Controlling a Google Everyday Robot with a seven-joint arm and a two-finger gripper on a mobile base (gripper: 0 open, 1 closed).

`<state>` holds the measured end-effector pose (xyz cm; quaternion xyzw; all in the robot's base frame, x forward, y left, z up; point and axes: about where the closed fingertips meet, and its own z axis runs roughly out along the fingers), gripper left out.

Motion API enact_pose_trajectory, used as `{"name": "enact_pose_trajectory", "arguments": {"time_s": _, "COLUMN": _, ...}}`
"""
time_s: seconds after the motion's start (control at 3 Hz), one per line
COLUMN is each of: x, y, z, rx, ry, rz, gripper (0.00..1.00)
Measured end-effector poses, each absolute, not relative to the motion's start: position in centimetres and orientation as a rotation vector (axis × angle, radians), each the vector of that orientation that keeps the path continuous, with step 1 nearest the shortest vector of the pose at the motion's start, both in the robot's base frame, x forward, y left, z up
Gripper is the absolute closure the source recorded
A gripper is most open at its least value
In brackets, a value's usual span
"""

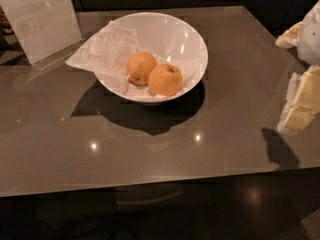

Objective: Pick orange from white bowl

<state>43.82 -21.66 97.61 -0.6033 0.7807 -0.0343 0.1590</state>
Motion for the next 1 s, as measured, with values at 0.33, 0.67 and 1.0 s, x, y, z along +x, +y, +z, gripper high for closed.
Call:
{"name": "enact_pose_trajectory", "arguments": {"time_s": 0.33, "x": 43.9, "y": -21.5, "z": 97.7, "rx": -1.722, "ry": 2.226, "rz": -0.096, "gripper": 0.00}}
{"name": "enact_pose_trajectory", "arguments": {"time_s": 0.67, "x": 46.6, "y": -18.8, "z": 97.6, "rx": -1.744, "ry": 2.147, "rz": 0.005, "gripper": 0.00}}
{"name": "enact_pose_trajectory", "arguments": {"time_s": 1.0, "x": 49.6, "y": -14.3, "z": 97.4, "rx": -1.825, "ry": 2.030, "rz": 0.123, "gripper": 0.00}}
